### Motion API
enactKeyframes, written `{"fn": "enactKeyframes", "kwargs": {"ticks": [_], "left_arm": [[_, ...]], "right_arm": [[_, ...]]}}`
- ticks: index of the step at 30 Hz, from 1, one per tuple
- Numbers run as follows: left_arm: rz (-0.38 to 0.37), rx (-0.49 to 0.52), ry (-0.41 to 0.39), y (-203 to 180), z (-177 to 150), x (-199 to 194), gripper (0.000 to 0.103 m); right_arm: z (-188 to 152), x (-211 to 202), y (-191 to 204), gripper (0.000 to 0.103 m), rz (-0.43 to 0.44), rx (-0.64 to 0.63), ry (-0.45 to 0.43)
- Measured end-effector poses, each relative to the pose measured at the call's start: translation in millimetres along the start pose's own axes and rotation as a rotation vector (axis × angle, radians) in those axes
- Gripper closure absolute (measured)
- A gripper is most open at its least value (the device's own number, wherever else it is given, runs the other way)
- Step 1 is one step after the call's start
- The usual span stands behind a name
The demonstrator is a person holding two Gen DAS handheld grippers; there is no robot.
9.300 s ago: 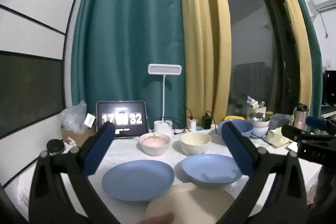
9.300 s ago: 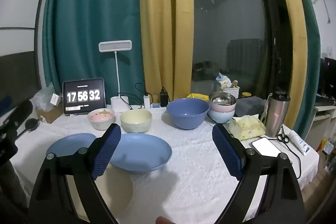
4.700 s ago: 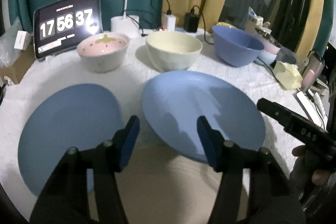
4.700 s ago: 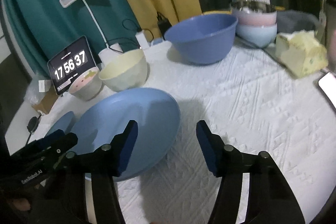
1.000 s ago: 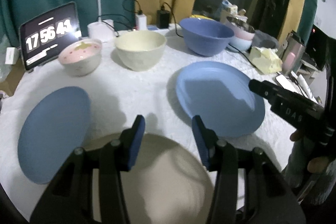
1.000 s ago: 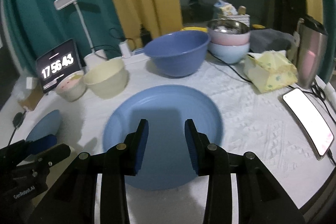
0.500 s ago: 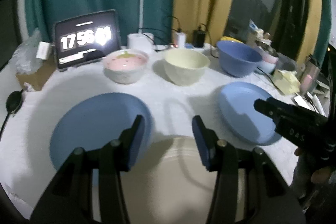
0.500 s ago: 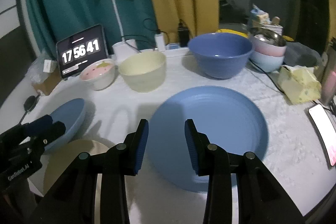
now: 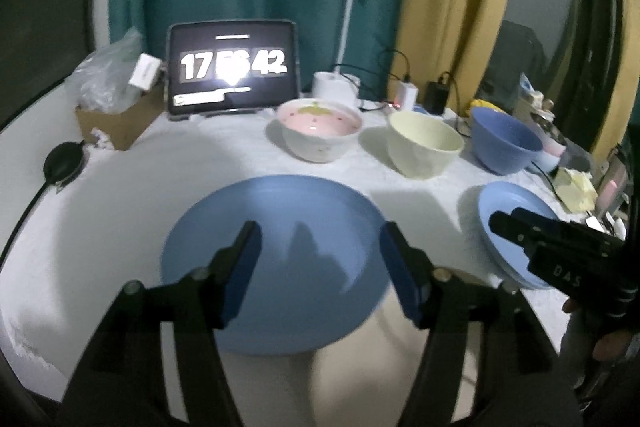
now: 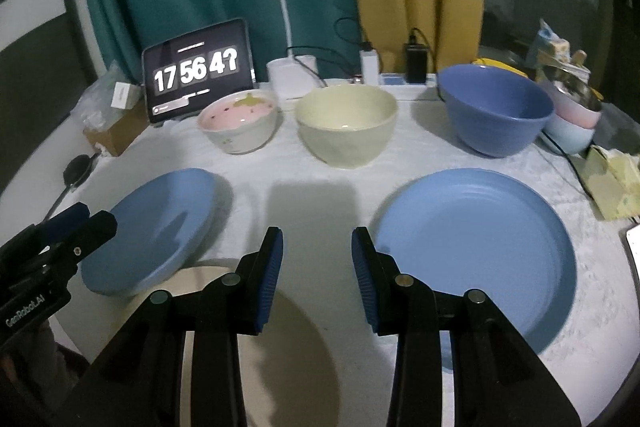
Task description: Organize plates and bowls
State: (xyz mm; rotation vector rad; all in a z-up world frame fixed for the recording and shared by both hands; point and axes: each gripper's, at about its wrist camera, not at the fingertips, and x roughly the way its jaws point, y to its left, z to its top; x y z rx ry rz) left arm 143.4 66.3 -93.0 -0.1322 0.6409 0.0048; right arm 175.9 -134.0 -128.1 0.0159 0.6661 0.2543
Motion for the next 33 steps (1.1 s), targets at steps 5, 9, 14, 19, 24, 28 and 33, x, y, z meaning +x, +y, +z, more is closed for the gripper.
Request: {"fn": "enactKeyframes", "kwargs": {"ticks": [5, 9, 14, 19, 24, 28, 33], "left_arm": [[0.030, -0.029, -0.003, 18, -2, 0, 0.040], [0.058, -0.052, -0.003, 33, -4, -1, 0.040], [0.097, -0.074, -0.004, 51, -7, -2, 0.040], [0.122, -0.098, 0.006, 66, -11, 1, 0.040], [0.142, -0.108, 0.020, 78, -16, 5, 0.040], [0.156, -0.123, 0.036, 87, -20, 12, 0.040], [0.158, -0.142, 0.068, 94, -26, 21, 0.040]], "right_arm": [[5, 8, 17, 0.065, 0.015, -0.028, 0.007], [7, 13, 29, 0.065, 0.027, -0.050, 0.014], [9, 20, 43, 0.065, 0.044, -0.068, 0.026], [10, 26, 55, 0.065, 0.056, -0.084, 0.037], [11, 36, 64, 0.065, 0.074, -0.089, 0.057], [10, 44, 70, 0.065, 0.086, -0.095, 0.072], [7, 53, 74, 0.065, 0.097, -0.104, 0.093]]}}
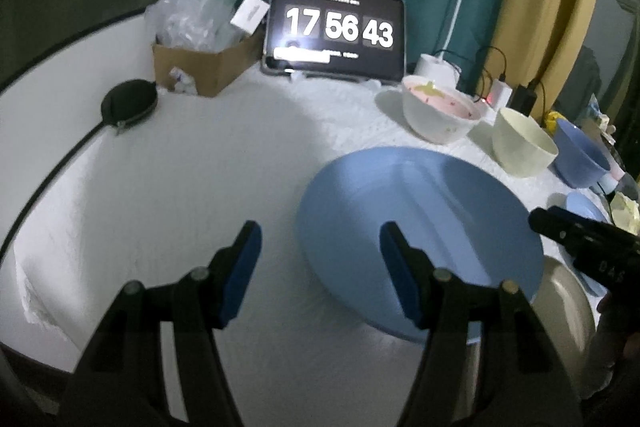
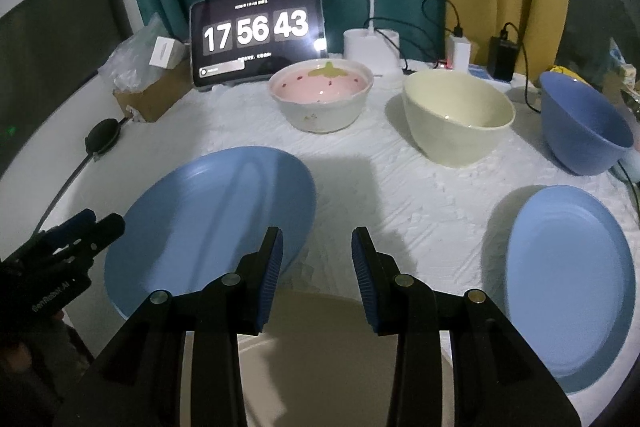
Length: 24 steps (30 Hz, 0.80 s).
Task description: Organize plates and bowls
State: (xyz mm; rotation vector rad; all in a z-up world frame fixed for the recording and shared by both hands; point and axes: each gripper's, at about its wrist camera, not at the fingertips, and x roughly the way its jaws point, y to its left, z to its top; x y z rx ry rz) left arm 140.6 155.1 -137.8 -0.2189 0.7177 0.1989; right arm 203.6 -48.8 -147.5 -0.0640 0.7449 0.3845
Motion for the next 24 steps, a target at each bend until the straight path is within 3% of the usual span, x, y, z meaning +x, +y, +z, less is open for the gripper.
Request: {"fn": "enactKeyframes", "kwargs": {"ticks": [13, 24], "left_arm": [[-0.031, -0.015, 0.085, 0, -11, 25, 0.040], [-0.082, -0.008, 0.083, -4, -14, 29, 0.041]], "right_arm": [[-4, 19, 9, 0.065, 0.030, -0.013, 0.046], [-5, 23, 10, 0.068, 0.065, -0.004, 0.053]]}}
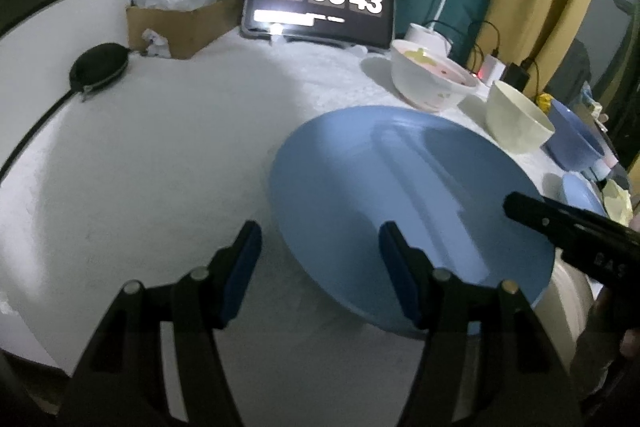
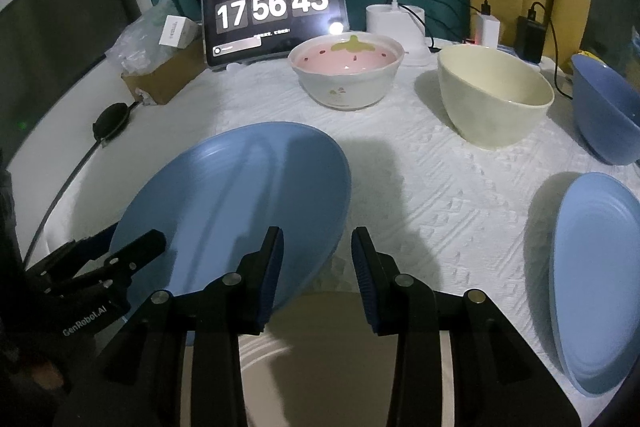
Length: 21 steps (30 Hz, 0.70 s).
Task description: Organize plates and bowls
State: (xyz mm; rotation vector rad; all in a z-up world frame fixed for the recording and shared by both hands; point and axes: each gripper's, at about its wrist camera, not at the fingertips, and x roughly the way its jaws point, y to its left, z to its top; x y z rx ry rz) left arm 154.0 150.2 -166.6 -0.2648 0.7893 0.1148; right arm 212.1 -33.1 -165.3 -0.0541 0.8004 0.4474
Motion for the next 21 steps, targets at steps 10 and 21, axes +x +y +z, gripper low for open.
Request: {"fn": "enactKeyframes", "kwargs": {"ticks": [10, 21], "left_arm": [[-0.006, 0.016, -0.013, -11, -2, -2, 0.054], [-0.019, 0.033, -0.043, -18, 1, -12, 0.058]], "right_arm": [[-2, -3, 0, 0.075, -0.012, 0.009, -0.017], [-2, -13, -8, 0.080, -0.046, 0.016, -0.042]]}}
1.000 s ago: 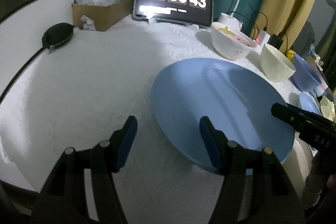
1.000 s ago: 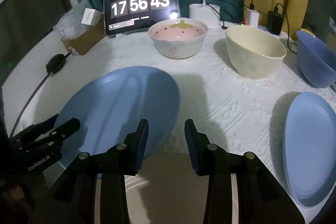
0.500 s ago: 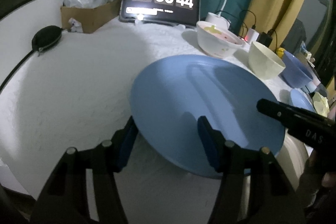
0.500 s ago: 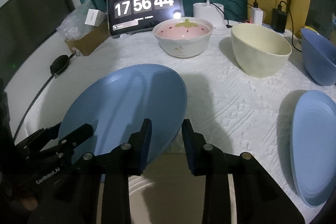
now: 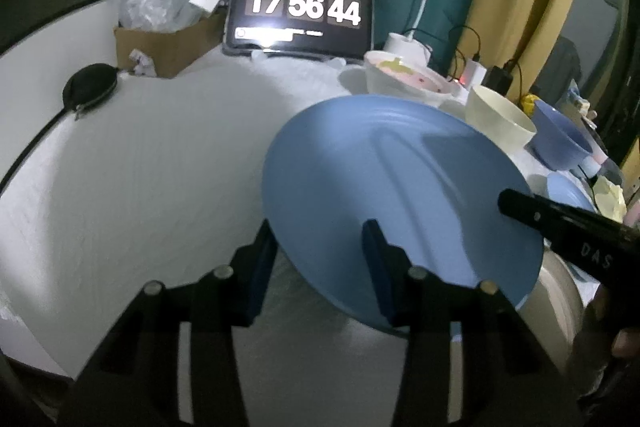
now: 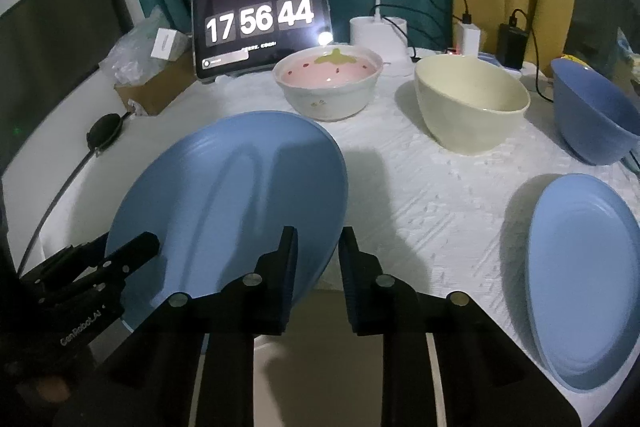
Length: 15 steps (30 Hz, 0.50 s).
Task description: Organize plates and bowls
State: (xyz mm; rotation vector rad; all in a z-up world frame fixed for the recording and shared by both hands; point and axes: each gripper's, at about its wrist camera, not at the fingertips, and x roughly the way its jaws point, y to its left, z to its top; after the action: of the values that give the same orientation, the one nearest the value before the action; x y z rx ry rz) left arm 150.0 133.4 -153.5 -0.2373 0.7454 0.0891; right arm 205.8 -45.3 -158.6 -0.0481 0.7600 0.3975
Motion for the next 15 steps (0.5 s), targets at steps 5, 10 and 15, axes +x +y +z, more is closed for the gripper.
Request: {"fn": "enactKeyframes", "kwargs": {"ticks": [5, 10, 15], "left_arm": [[-0.015, 0.003, 0.007, -6, 3, -2, 0.058], [-0.018, 0.016, -0.001, -14, 4, -7, 0.058], [-0.024, 0.035, -0.005, -23, 5, -9, 0.058]], "right_arm": [[-1, -7, -7, 0.080, -0.003, 0.011, -0.014], [-2, -12, -11, 0.081, -0.006, 0.020, -0.027], [-4, -20, -18, 0.081, -0.008, 0.033, -0.043]]}}
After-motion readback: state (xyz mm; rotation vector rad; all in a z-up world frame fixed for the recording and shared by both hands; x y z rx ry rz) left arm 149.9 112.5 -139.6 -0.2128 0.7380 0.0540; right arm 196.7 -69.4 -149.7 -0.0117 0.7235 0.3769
